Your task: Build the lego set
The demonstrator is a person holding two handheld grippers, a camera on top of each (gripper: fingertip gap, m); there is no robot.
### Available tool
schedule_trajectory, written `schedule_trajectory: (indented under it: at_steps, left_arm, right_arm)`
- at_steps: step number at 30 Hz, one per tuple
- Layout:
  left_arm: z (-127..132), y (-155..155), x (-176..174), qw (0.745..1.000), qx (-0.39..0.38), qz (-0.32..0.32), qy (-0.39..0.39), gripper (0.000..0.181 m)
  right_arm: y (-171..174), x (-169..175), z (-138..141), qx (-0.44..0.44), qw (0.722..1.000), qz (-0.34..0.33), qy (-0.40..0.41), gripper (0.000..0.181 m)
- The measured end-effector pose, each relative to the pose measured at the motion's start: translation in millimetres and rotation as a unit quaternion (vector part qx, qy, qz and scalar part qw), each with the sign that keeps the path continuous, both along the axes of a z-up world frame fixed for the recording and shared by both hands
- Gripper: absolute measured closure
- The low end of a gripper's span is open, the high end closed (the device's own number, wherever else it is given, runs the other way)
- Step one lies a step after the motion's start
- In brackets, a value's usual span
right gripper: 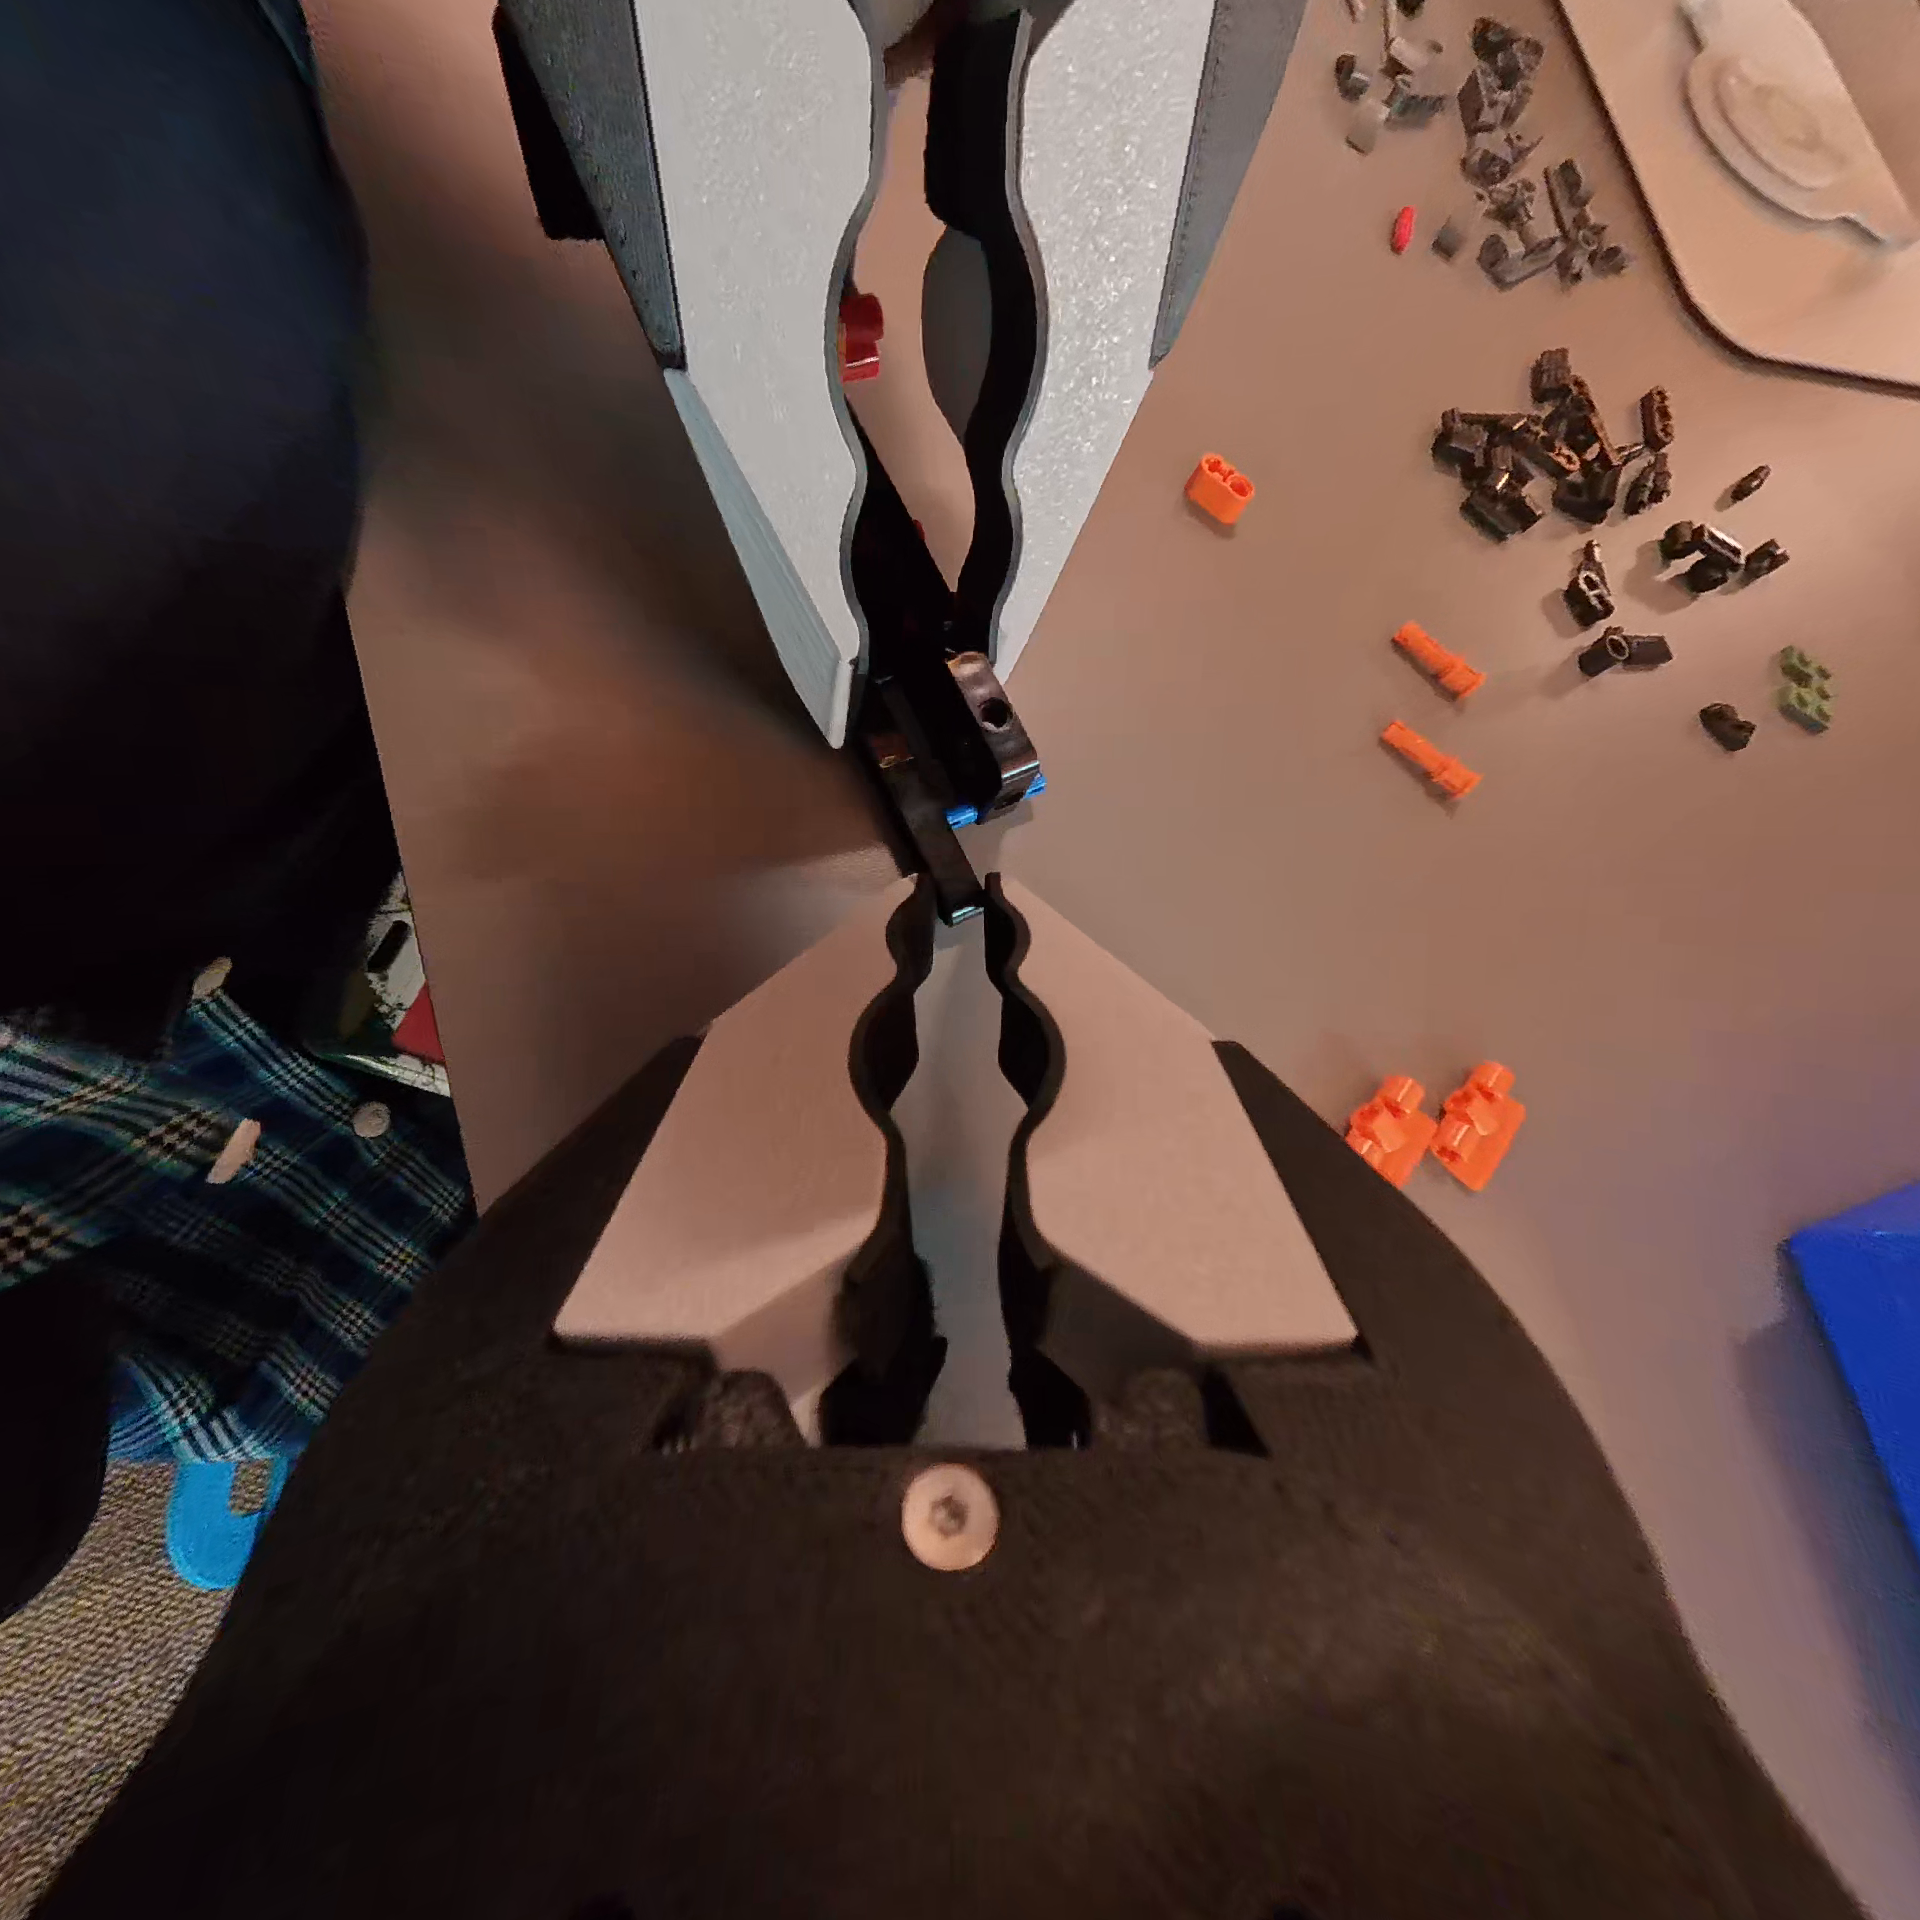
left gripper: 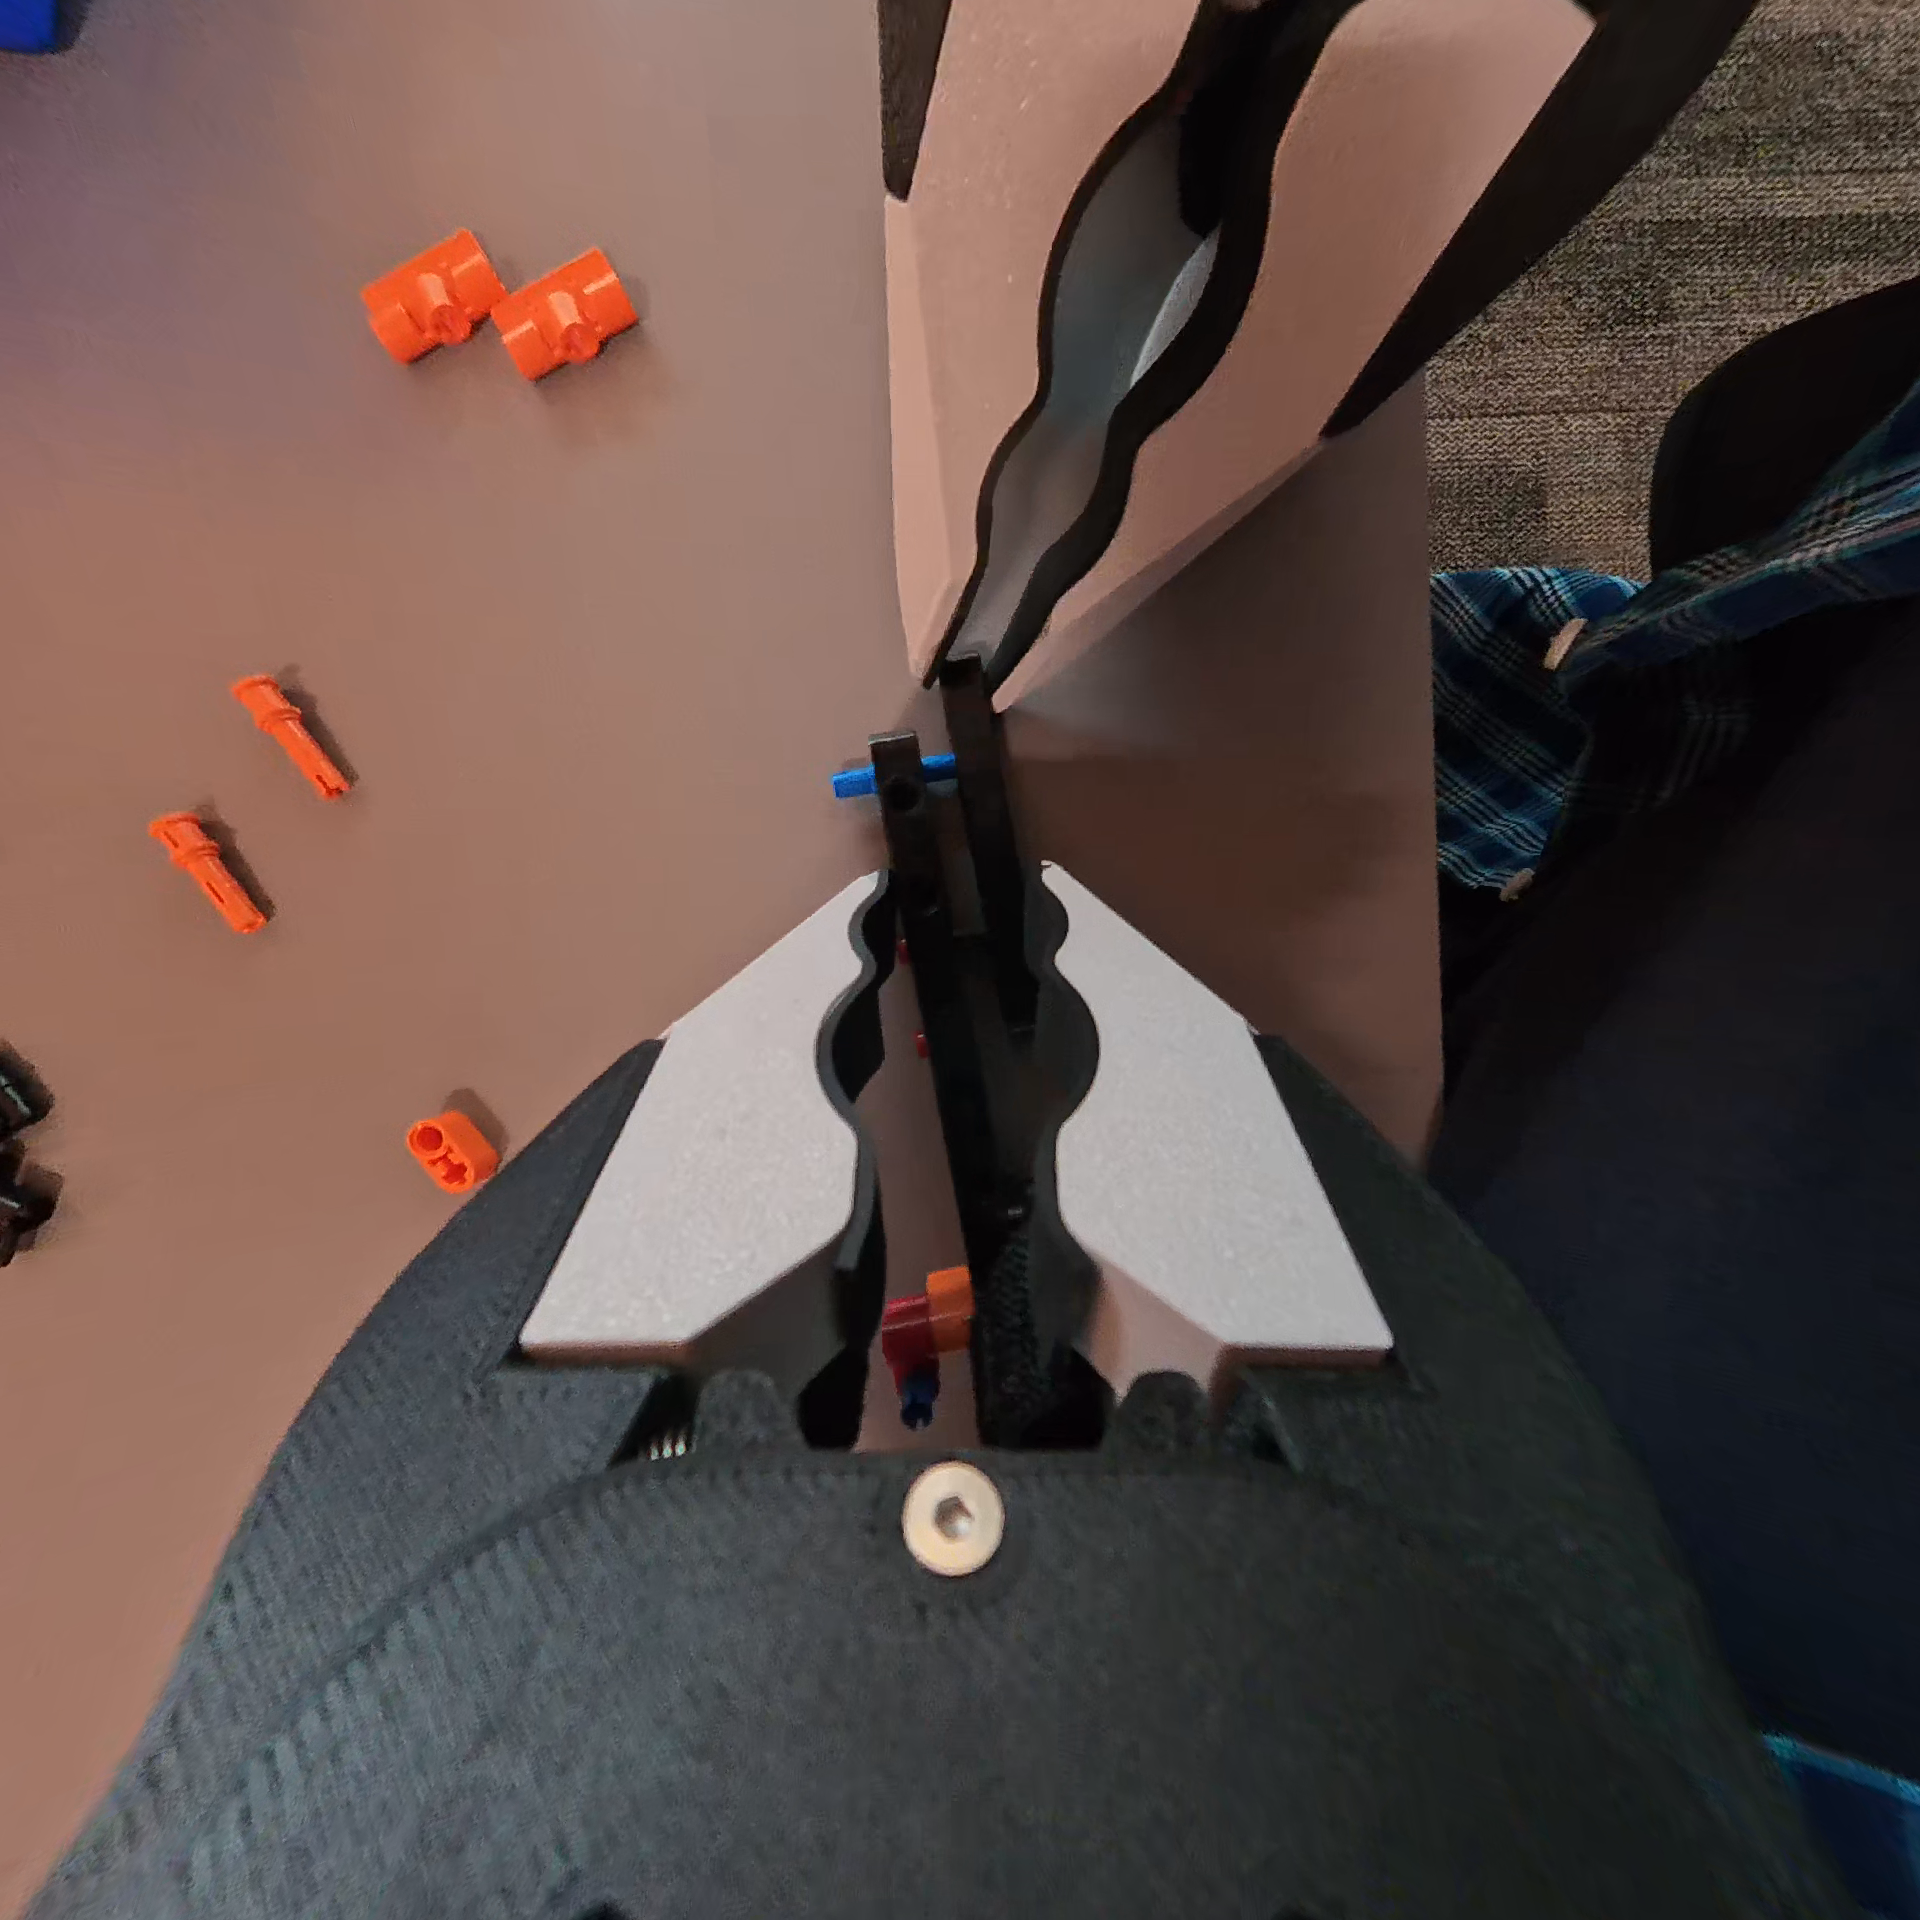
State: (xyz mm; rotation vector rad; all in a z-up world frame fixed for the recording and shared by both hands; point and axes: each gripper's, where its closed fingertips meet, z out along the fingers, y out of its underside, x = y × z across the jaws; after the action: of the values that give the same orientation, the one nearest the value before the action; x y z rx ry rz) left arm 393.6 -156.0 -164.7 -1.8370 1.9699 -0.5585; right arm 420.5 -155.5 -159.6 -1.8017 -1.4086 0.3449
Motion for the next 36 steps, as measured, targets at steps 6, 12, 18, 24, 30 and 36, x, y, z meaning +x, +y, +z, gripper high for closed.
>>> schedule_trajectory:
  at_steps: [6,12,18,24,30,36]
  left_arm:
    - [0,1,0,1.000,-0.009,-0.001,-0.004,0.157]
    - [0,0,0,1.000,-0.013,-0.009,-0.003,0.158]
    - [0,-1,0,1.000,-0.009,-0.023,-0.005,0.158]
    - [0,-1,0,0.999,-0.013,-0.027,-0.014,0.157]
    - [0,-1,1,0.999,-0.017,-0.029,-0.021,0.157]
    - [0,-1,1,0.999,0.001,-0.033,-0.025,0.158]
  right_arm:
    - [1,-1,0,0.007,1.000,0.007,-0.002,0.174]
    - [11,-1,4,0.002,0.999,0.045,-0.005,0.148]
    - [6,-14,-1,-0.101,0.984,0.144,0.016,0.152]
    - [4,-15,-2,-0.105,0.980,0.168,0.014,0.153]
    - [3,-15,-2,-0.104,0.976,0.192,0.009,0.153]
    - [3,-15,-3,-0.114,0.972,0.207,0.007,0.155]
